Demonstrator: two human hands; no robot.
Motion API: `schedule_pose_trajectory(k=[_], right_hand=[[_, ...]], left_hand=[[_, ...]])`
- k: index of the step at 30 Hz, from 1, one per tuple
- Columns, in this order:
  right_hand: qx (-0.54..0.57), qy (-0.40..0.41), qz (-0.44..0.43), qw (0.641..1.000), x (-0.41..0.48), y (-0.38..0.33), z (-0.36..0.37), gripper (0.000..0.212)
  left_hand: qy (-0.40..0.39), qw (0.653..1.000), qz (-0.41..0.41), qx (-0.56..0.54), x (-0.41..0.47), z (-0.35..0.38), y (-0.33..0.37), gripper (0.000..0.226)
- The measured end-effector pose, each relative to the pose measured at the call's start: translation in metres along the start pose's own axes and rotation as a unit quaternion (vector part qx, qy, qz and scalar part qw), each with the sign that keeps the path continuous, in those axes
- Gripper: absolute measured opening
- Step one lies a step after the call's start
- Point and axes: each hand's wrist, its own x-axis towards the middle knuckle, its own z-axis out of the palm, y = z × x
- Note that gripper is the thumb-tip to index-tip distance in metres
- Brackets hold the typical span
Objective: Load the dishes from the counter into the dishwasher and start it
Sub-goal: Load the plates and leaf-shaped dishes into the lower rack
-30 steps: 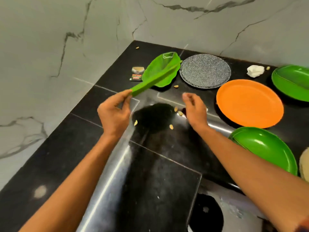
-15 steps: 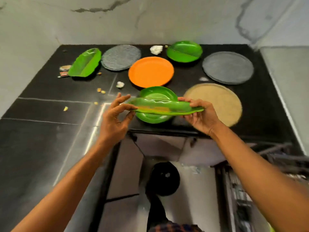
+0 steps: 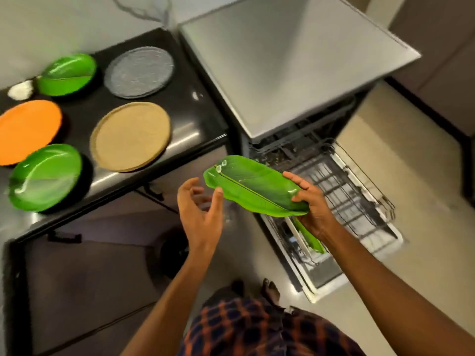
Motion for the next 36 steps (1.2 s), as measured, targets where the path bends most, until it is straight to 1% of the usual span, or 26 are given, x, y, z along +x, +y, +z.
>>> schedule_pose_trajectory(k=[1, 2, 3, 4, 5, 7, 10, 12, 14, 16, 17, 20, 23, 27, 30, 32, 34, 36], right_hand=[[0.009, 0.022, -0.002, 1.000, -0.009, 0.003, -0.018, 0.070], [0.019, 0.041, 0.000, 0.999, -0.015, 0.009, -0.031, 0.070], [0.033, 0.062, 0.003, 0.998, -0.022, 0.016, -0.047, 0.071], [0.041, 0.083, 0.008, 0.996, -0.027, 0.023, -0.059, 0.073], [0.046, 0.107, 0.012, 0.993, -0.031, 0.031, -0.072, 0.076], [0.047, 0.142, 0.022, 0.988, -0.037, 0.048, -0.091, 0.080], [0.042, 0.204, 0.062, 0.976, -0.043, 0.068, -0.122, 0.080], [-0.024, 0.229, 0.114, 0.966, -0.044, 0.080, -0.140, 0.070], [-0.118, 0.241, 0.183, 0.946, -0.045, 0.090, -0.160, 0.050], [-0.135, 0.247, 0.242, 0.929, -0.045, 0.098, -0.182, 0.037], [-0.148, 0.259, 0.257, 0.919, -0.045, 0.098, -0.192, 0.032], [-0.190, 0.286, 0.269, 0.900, -0.043, 0.090, -0.225, 0.038], [-0.201, 0.294, 0.272, 0.894, -0.041, 0.074, -0.251, 0.032], [-0.226, 0.291, 0.270, 0.890, -0.023, 0.059, -0.298, 0.028], [-0.226, 0.297, 0.264, 0.889, -0.005, 0.054, -0.340, 0.025], [-0.226, 0.299, 0.264, 0.888, 0.010, 0.056, -0.372, 0.024], [-0.223, 0.311, 0.271, 0.883, 0.027, 0.062, -0.399, 0.027], [-0.227, 0.312, 0.290, 0.876, 0.046, 0.074, -0.441, 0.041]], left_hand=[[-0.028, 0.991, -0.116, -0.058, -0.005, 0.018, 0.002, 0.050], [-0.071, 0.965, -0.231, -0.104, -0.009, 0.033, 0.000, 0.049], [-0.126, 0.928, -0.323, -0.136, -0.015, 0.049, -0.004, 0.045], [-0.176, 0.897, -0.379, -0.144, -0.022, 0.063, -0.010, 0.039], [-0.219, 0.874, -0.410, -0.137, -0.030, 0.078, -0.019, 0.034], [-0.255, 0.855, -0.438, -0.109, -0.044, 0.099, -0.040, 0.021], [-0.274, 0.833, -0.474, -0.075, -0.058, 0.131, -0.071, 0.026], [-0.284, 0.824, -0.488, -0.051, -0.061, 0.145, -0.087, 0.026], [-0.290, 0.824, -0.487, -0.023, -0.065, 0.155, -0.104, 0.025], [-0.285, 0.830, -0.479, -0.005, -0.069, 0.162, -0.118, 0.024], [-0.280, 0.834, -0.475, 0.000, -0.070, 0.165, -0.122, 0.024], [-0.277, 0.838, -0.470, 0.018, -0.069, 0.180, -0.126, 0.024], [-0.285, 0.841, -0.460, 0.013, -0.070, 0.201, -0.126, 0.021], [-0.281, 0.850, -0.444, 0.036, -0.080, 0.248, -0.127, 0.018], [-0.287, 0.855, -0.430, 0.050, -0.093, 0.289, -0.130, 0.024], [-0.271, 0.860, -0.429, 0.059, -0.107, 0.319, -0.138, 0.024], [-0.254, 0.866, -0.425, 0.069, -0.116, 0.344, -0.148, 0.027], [-0.241, 0.871, -0.420, 0.085, -0.131, 0.379, -0.165, 0.030]])
